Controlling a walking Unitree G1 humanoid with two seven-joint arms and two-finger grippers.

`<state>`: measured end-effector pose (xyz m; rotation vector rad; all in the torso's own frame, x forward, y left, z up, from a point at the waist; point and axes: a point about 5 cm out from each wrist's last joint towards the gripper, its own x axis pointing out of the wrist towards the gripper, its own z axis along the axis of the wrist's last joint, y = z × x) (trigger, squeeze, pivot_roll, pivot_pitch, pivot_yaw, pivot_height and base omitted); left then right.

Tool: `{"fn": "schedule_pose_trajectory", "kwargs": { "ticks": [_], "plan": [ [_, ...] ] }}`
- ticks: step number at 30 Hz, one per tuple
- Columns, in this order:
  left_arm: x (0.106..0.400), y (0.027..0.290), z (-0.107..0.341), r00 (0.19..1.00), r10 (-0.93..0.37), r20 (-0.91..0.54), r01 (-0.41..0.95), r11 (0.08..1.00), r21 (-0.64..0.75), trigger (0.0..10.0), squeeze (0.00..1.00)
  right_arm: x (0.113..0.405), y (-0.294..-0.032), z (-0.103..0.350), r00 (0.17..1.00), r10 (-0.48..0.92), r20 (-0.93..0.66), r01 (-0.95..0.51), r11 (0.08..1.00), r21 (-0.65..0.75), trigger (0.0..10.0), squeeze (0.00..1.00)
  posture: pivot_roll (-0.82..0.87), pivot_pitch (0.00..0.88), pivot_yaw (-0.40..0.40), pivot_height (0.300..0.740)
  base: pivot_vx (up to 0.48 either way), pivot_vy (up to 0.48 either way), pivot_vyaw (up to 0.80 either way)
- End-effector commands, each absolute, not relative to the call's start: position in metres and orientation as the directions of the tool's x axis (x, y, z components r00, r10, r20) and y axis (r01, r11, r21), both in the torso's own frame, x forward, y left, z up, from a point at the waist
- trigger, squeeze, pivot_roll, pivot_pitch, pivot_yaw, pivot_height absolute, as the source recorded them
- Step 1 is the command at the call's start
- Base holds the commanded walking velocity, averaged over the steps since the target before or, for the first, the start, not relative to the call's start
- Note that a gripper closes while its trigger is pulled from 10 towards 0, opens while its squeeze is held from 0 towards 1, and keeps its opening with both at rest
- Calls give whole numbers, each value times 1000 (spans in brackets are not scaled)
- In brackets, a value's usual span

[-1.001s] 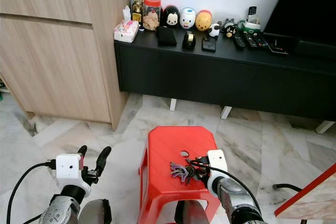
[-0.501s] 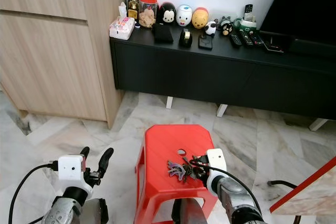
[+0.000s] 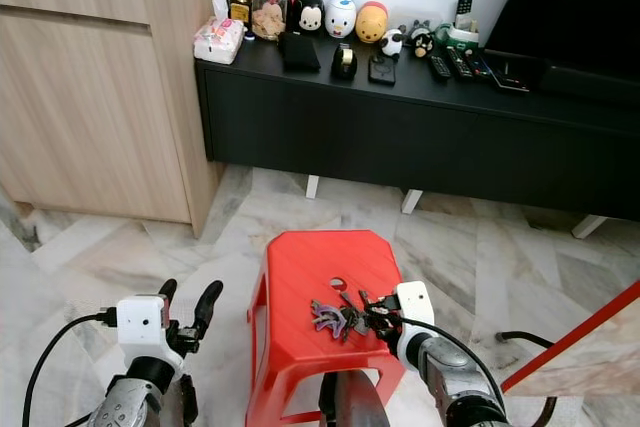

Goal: Hang keys on a hook

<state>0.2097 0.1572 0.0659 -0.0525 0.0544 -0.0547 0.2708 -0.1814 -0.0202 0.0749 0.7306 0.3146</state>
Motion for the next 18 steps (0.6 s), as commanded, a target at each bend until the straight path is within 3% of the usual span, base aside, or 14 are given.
{"fn": "schedule_pose_trajectory", "kwargs": {
  "ticks": [1, 5, 10, 18],
  "plan": [
    [208, 151, 68, 997, -63, -43, 61, 997, -57, 10000, 0, 277, -188, -14, 735, 289, -613, -261, 955, 138, 10000, 0, 38, 78, -221, 590, 0, 0, 0],
    [208, 152, 71, 998, -58, -31, 56, 997, -54, 10000, 0, 286, -186, -3, 790, 292, -539, -277, 954, 111, 10000, 0, 49, 82, -227, 590, 0, 0, 0],
    [207, 156, 75, 999, -49, -17, 48, 998, -46, 10000, 0, 299, -183, 28, 913, 309, -265, -277, 949, 149, 10000, 0, 59, 83, -227, 590, 0, 0, 0],
    [207, 158, 78, 997, -70, -16, 70, 997, -16, 10000, 0, 291, -162, 41, 889, 445, -111, -440, 895, 67, 10000, 0, 94, 95, -203, 590, 0, 0, 0]
  ]
}}
